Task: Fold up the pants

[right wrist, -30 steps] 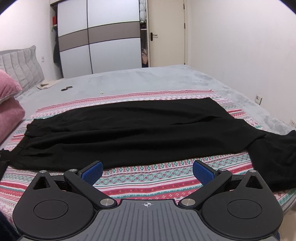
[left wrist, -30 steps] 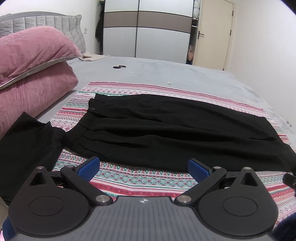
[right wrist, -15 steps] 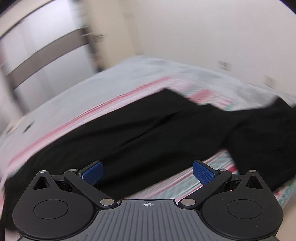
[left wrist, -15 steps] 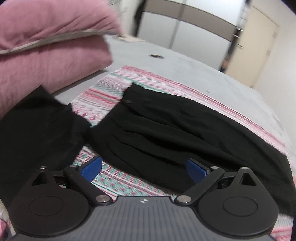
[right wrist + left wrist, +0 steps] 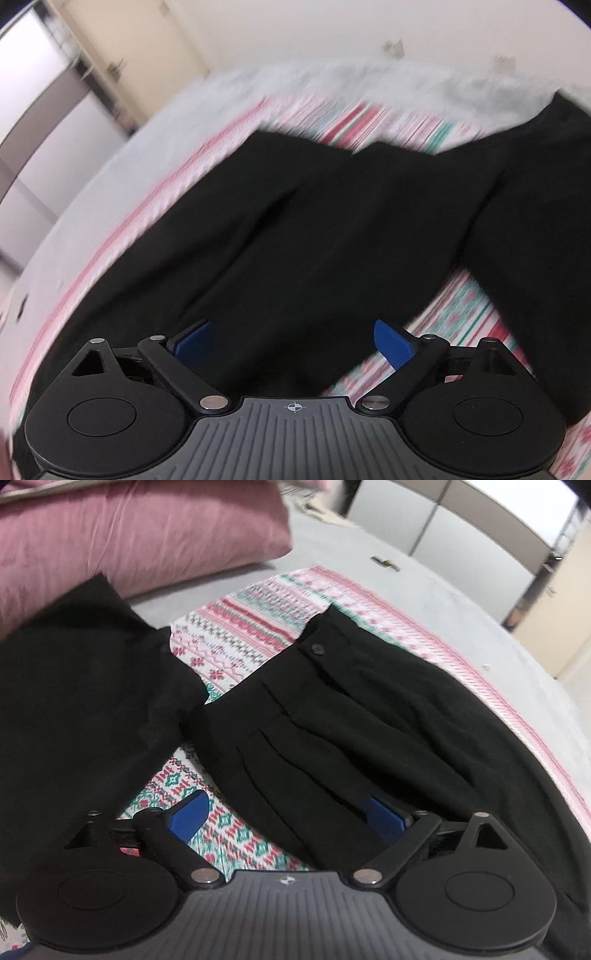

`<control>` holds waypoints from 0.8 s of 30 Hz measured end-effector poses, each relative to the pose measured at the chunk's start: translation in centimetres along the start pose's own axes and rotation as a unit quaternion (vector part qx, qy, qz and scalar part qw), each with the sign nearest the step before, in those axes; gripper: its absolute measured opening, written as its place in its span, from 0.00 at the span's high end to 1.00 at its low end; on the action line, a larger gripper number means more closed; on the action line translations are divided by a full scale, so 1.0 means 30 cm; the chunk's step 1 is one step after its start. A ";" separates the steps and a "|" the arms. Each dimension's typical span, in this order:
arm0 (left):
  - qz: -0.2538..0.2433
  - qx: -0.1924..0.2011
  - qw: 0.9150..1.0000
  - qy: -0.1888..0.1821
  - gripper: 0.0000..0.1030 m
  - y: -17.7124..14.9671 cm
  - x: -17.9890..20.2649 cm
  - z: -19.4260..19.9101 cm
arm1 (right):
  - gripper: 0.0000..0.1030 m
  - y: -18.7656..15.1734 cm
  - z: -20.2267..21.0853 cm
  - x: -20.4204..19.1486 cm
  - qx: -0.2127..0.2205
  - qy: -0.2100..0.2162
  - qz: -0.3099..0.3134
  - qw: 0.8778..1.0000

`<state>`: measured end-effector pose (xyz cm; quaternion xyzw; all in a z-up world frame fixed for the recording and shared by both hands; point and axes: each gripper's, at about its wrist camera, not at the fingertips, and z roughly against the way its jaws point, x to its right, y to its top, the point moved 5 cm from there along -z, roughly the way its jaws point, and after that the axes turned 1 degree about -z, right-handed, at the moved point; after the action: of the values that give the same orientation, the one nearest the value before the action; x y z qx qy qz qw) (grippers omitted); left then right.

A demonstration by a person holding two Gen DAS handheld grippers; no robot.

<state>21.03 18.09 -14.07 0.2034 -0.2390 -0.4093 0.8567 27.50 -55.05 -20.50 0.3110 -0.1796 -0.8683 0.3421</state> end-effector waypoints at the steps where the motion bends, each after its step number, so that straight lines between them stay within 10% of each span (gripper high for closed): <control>1: 0.007 -0.005 1.000 0.008 0.00 0.002 -0.006 -0.020 | 0.13 0.017 0.000 0.026 0.011 -0.023 -0.012 1.000; 4: 0.009 -0.011 0.999 0.030 0.00 0.000 -0.007 -0.081 | 0.31 0.058 -0.023 0.124 0.011 -0.082 -0.062 0.995; 12: 0.020 0.018 0.998 0.056 0.26 0.017 -0.021 -0.188 | 0.87 0.101 -0.165 0.187 -0.033 -0.027 -0.151 0.988; 15: 0.023 0.033 0.997 0.068 0.68 0.035 -0.037 -0.181 | 0.97 0.088 -0.195 0.182 -0.030 -0.040 -0.138 0.989; 24: 0.039 0.118 0.992 0.009 0.74 0.087 -0.091 0.044 | 1.00 0.153 0.003 0.142 0.087 0.019 -0.090 0.992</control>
<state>20.33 21.60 -12.24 0.2973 -0.2860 -0.3424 0.8441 27.21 -61.28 -19.80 0.3712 -0.2192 -0.8703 0.2380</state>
